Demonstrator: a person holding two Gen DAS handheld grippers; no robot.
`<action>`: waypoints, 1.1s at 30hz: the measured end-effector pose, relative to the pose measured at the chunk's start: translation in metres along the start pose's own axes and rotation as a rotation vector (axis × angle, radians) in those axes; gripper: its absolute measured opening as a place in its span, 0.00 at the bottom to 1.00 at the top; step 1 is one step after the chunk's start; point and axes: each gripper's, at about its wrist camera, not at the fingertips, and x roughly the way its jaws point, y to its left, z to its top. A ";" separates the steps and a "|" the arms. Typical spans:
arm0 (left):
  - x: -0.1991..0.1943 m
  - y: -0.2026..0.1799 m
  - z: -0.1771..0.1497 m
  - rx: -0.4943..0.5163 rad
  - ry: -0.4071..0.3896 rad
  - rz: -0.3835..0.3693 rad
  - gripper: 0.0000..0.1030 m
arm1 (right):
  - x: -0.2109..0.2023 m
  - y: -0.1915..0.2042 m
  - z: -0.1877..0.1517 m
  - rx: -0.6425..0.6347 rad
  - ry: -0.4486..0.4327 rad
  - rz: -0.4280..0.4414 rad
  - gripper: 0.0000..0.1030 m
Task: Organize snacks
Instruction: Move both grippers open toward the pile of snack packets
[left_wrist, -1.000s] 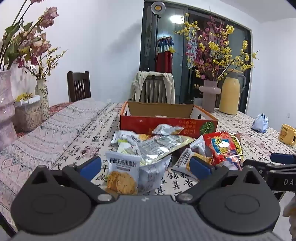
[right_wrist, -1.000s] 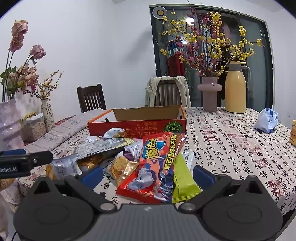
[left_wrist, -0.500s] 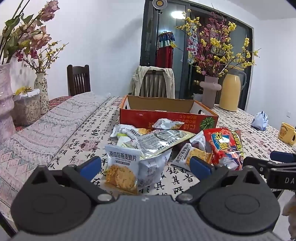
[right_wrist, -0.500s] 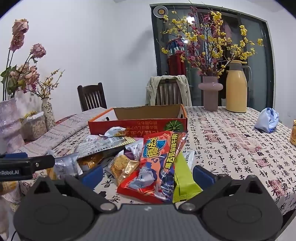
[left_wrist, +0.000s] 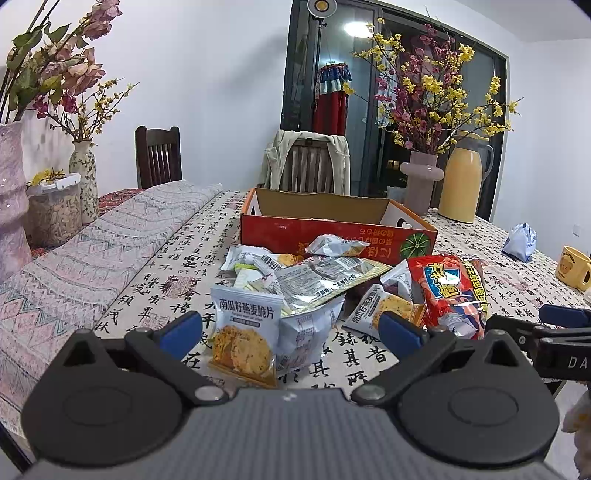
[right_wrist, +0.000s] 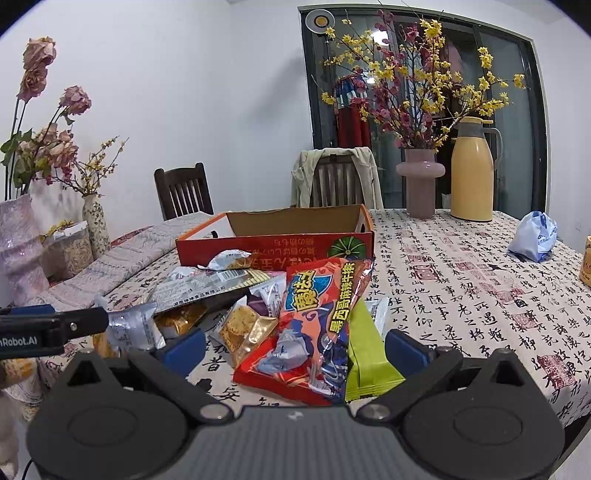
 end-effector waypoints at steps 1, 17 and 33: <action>0.000 0.000 0.000 -0.001 0.000 0.000 1.00 | 0.000 0.000 0.000 0.000 -0.001 0.000 1.00; 0.000 -0.001 -0.001 0.000 -0.001 0.000 1.00 | 0.001 0.002 -0.002 -0.002 0.005 0.001 1.00; 0.000 -0.002 -0.002 -0.002 0.003 -0.003 1.00 | 0.001 0.002 -0.003 -0.001 0.008 0.002 1.00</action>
